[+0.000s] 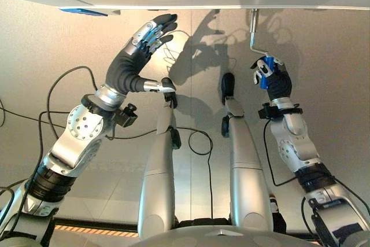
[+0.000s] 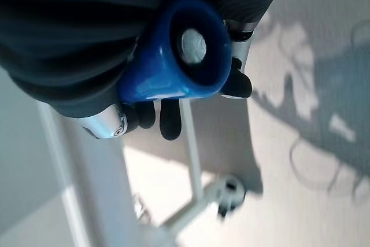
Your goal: Raise the hospital bed
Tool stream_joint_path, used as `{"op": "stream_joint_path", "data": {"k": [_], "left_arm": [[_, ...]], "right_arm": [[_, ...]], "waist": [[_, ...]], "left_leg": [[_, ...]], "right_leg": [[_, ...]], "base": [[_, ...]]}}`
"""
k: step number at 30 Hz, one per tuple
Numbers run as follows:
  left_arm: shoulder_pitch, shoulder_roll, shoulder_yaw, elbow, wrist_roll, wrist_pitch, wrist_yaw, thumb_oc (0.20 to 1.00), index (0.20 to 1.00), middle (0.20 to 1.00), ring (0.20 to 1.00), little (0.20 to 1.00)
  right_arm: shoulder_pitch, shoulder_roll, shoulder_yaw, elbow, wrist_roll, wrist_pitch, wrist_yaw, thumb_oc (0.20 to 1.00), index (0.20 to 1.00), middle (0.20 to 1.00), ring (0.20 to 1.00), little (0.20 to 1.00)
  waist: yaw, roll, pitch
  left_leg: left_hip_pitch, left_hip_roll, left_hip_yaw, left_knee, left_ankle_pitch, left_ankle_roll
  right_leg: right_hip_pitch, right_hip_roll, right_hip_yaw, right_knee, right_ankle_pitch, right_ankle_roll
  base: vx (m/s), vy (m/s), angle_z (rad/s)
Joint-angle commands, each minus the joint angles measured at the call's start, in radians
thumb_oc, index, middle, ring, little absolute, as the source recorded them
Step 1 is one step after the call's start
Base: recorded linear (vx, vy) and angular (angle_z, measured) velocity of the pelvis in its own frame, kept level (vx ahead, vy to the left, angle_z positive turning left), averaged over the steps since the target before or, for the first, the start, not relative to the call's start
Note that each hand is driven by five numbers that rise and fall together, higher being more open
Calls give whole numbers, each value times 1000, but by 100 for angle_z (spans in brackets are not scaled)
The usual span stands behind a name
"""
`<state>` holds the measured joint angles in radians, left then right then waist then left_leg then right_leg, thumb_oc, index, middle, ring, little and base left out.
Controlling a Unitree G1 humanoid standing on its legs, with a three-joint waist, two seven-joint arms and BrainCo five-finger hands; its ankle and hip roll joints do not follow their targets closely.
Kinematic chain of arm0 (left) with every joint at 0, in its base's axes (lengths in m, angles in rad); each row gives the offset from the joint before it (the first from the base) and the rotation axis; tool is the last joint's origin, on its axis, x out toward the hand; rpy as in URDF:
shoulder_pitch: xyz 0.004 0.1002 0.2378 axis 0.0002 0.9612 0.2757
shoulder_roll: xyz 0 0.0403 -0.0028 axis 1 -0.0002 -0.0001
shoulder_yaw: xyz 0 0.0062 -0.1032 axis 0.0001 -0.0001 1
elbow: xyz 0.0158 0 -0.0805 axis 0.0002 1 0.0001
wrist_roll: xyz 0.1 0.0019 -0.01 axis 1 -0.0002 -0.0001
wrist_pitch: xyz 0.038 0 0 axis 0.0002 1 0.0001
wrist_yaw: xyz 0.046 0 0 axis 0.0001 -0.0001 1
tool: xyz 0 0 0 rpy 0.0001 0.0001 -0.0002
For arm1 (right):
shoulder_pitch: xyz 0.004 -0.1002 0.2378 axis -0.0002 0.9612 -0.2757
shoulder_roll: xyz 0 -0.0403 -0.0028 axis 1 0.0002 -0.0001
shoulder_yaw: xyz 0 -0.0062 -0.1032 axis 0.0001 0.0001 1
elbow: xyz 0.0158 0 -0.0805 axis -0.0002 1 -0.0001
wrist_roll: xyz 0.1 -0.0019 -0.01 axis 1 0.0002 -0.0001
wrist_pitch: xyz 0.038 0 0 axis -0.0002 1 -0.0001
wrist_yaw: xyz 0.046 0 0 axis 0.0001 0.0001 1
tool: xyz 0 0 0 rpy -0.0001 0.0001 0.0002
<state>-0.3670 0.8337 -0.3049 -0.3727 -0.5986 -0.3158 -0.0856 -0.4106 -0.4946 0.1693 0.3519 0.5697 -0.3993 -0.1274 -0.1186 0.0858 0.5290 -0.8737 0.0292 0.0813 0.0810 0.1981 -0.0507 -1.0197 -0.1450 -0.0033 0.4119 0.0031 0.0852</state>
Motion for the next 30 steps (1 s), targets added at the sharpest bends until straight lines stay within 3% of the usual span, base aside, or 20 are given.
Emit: {"op": "stream_joint_path", "data": {"k": [1, 3, 11, 18, 20, 24, 25, 27, 28, 30], "left_arm": [[-47, 16, -23, -59, -41, -47, -19, 1000, 1000, 1000, 1000, 1000], [-84, 34, -61, -58, -55, -46, -23, 1000, 1000, 1000, 1000, 1000], [-170, 63, -155, -54, -84, -50, -28, 1000, 1000, 1000, 1000, 1000], [-217, 56, -197, -43, -90, -50, -22, 1000, 1000, 1000, 1000, 1000], [-238, 50, -207, -45, -87, -51, -16, 1000, 1000, 1000, 1000, 1000], [-253, 18, -207, -43, -80, -44, -11, 1000, 1000, 1000, 1000, 1000], [-262, -7, -205, -41, -73, -40, -3, 1000, 1000, 1000, 1000, 1000], [-263, -19, -200, -40, -69, -39, 1, 1000, 1000, 1000, 1000, 1000], [-261, -43, -191, -36, -62, -32, 8, 1000, 1000, 1000, 1000, 1000], [-250, -59, -179, -37, -59, -29, 11, 1000, 1000, 1000, 1000, 1000]], "right_arm": [[-129, -120, -138, 140, 49, 7, -120, 200, 200, 200, 200, 200], [-200, -169, -93, 328, 66, 45, -104, 200, 200, 200, 200, 200], [-409, -252, 60, 741, 74, 143, -19, 200, 200, 200, 200, 200], [-529, -260, 165, 939, -19, 214, 16, 200, 200, 200, 200, 200], [-580, -233, 244, 999, -148, 257, 20, 200, 200, 200, 200, 200], [-613, -185, 294, 1024, -239, 282, 24, 200, 200, 200, 200, 200], [-624, -131, 324, 1026, -292, 296, 37, 200, 200, 200, 200, 200], [-632, -111, 335, 1023, -313, 300, 32, 200, 200, 200, 200, 200], [-646, -50, 369, 1026, -368, 322, 48, 200, 200, 200, 200, 200], [-654, -22, 382, 1026, -391, 328, 52, 200, 200, 200, 200, 200]], "waist": [[23, 10, -9], [31, 15, -9], [53, 33, -9], [76, 50, -9], [90, 62, -9], [97, 70, -9], [106, 75, -9], [107, 77, -9], [115, 81, -9], [116, 82, -9]], "left_leg": [[35, -8, 18, 128, -149, -18], [29, -7, 20, 131, -148, -18], [4, -7, 24, 140, -151, -20], [-37, -7, 24, 162, -155, -15], [-54, -8, 25, 170, -155, -12], [-75, -10, 22, 183, -157, -9], [-85, -11, 18, 192, -159, -7], [-90, -12, 16, 196, -159, -7], [-96, -14, 14, 198, -159, -5], [-100, -14, 14, 198, -158, -4]], "right_leg": [[79, 34, -11, -161, 92, 76], [72, 34, -10, -159, 91, 75], [44, 34, -14, -150, 93, 76], [11, 32, -18, -142, 97, 76], [-9, 31, -19, -133, 98, 75], [-25, 30, -20, -122, 96, 73], [-32, 28, -23, -117, 95, 72], [-35, 28, -24, -114, 94, 71], [-43, 29, -23, -110, 95, 70], [-47, 29, -23, -108, 94, 70]], "base": [[-1, 3, -4], [3, -1, -8], [-1, 1, -3], [0, 0, 0], [0, 0, 0], [-5, 8, 3], [0, 0, 0], [0, 0, 0], [0, 0, 0], [0, 0, 0]]}}
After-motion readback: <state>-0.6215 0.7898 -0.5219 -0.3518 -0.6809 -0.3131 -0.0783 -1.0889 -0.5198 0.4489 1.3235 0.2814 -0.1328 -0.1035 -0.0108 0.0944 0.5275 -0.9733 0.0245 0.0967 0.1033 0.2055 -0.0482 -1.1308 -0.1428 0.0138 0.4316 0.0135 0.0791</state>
